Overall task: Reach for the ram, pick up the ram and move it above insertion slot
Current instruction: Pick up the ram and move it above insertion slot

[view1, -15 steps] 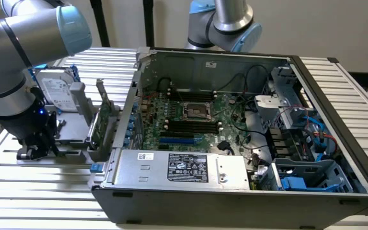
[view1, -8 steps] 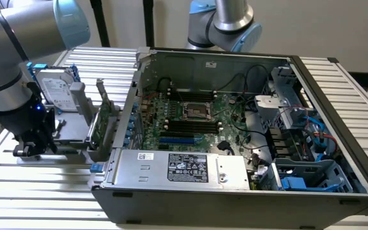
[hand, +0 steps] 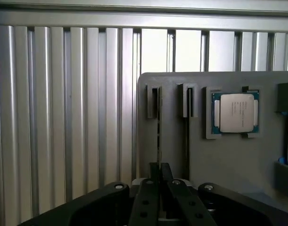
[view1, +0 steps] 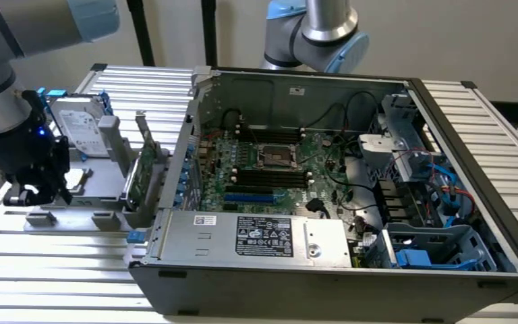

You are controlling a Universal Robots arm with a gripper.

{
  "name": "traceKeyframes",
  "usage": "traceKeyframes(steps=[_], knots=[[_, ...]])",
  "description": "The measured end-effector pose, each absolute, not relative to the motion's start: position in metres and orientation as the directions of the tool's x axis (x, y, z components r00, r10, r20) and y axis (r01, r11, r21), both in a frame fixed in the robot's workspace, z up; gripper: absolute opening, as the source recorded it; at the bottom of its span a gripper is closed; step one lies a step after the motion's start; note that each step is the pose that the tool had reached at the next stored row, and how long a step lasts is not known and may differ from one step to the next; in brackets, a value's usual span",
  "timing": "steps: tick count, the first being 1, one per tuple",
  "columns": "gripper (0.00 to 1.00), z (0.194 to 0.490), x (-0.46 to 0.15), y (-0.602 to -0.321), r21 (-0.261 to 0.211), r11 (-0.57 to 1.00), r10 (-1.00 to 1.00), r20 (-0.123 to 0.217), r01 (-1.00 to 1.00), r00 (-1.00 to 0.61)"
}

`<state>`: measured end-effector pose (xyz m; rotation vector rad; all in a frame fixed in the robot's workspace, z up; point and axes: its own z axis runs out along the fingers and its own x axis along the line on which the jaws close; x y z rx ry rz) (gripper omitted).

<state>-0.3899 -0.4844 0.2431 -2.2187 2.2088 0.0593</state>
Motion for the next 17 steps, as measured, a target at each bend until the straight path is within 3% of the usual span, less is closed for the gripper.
traceKeyframes(steps=[17], knots=[[0.13, 0.319, -0.353, -0.484, 0.019, -0.005, -0.999, -0.035, -1.000, 0.004]])
